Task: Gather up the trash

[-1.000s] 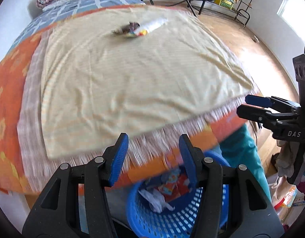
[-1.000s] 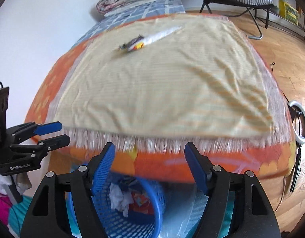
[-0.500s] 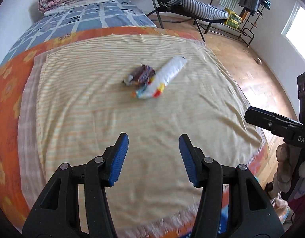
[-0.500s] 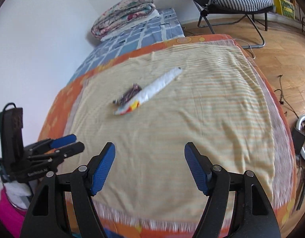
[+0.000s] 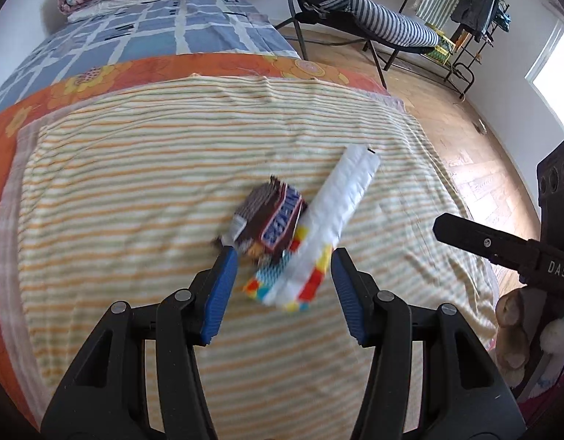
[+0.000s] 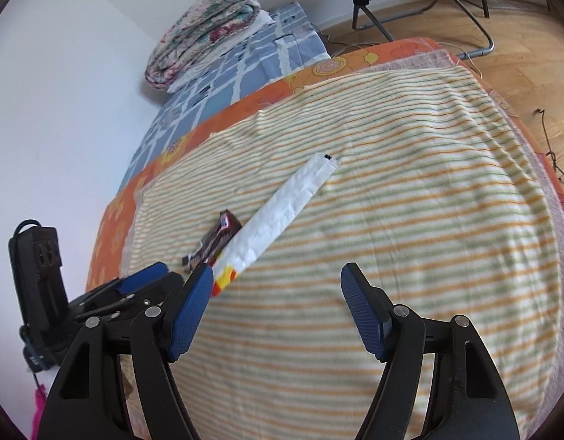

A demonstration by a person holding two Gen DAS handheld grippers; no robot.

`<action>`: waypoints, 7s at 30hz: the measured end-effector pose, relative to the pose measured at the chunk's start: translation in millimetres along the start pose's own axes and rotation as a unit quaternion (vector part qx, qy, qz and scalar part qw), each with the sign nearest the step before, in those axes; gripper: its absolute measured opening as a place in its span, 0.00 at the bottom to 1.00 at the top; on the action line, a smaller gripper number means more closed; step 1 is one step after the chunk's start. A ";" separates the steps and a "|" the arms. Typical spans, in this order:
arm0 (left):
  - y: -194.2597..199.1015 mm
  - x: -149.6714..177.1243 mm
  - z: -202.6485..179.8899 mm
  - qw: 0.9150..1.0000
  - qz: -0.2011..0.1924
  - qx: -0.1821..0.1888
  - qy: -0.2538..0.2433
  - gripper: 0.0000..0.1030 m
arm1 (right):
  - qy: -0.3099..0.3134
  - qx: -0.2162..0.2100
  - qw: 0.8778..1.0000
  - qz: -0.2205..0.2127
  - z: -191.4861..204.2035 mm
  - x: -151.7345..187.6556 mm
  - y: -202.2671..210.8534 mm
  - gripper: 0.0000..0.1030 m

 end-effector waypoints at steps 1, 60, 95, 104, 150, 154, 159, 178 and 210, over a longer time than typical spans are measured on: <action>-5.0 -3.3 1.3 1.000 0.000 -0.001 0.000 0.53 | -0.005 -0.003 1.000 0.002 0.3 -3.4 -4.3 0.70; 4.0 14.0 -2.3 0.998 -0.006 -0.048 -0.037 0.06 | 0.051 -0.008 0.998 -0.020 19.2 3.4 9.7 0.04; 175.7 163.6 -102.7 0.997 -0.026 -0.046 -0.054 0.06 | 0.125 -0.045 0.991 0.014 44.0 189.3 143.1 0.04; 187.9 217.7 -133.9 0.998 -0.020 -0.031 -0.054 0.06 | 0.158 -0.031 0.987 0.026 36.3 249.8 152.6 0.04; 133.4 344.1 -157.0 0.996 0.081 -0.014 -0.025 0.30 | 0.176 0.076 0.976 0.100 -48.8 362.5 95.0 0.15; 133.5 344.7 -153.6 0.996 0.084 -0.016 -0.022 0.32 | 0.172 0.075 0.977 0.098 -50.6 362.4 95.4 0.40; 133.9 344.2 -151.9 0.996 0.083 -0.022 -0.020 0.50 | 0.169 0.079 0.977 0.102 -54.6 363.1 97.3 0.40; 150.5 317.3 -146.3 0.997 0.055 -0.049 -0.020 0.70 | 0.186 0.109 0.975 0.046 -40.4 328.3 111.7 0.63; 250.7 192.3 -112.3 0.988 -0.115 -0.103 -0.008 0.81 | 0.212 0.045 0.972 -0.094 41.5 247.0 175.9 0.75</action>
Point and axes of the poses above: each gripper's, at about its wrist camera, not at the fingertips, and y roughly against the way its jaws point, z to its left, x to its underside, the point moved 10 cm from there along -y, roughly the way its jaws point, and after that the axes turned 15 degrees about -y, right-handed, at the moved point
